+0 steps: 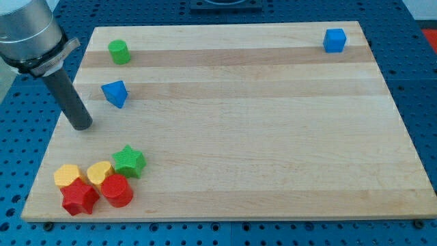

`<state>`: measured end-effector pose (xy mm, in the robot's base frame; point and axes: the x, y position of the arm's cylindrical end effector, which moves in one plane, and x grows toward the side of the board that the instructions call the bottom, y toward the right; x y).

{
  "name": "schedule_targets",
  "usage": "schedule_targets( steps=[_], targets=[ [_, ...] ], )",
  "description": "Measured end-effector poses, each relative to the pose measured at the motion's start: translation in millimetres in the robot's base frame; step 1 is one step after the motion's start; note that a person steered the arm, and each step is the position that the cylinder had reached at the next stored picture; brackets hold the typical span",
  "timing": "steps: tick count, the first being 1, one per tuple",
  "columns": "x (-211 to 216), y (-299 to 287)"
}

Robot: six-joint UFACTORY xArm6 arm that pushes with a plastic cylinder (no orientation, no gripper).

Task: Place the green star at the bottom center of the board

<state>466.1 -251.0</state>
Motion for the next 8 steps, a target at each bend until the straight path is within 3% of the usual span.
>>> schedule_targets(
  steps=[1, 8],
  targets=[
    [36.1, 0.0],
    [67.0, 51.8]
  ],
)
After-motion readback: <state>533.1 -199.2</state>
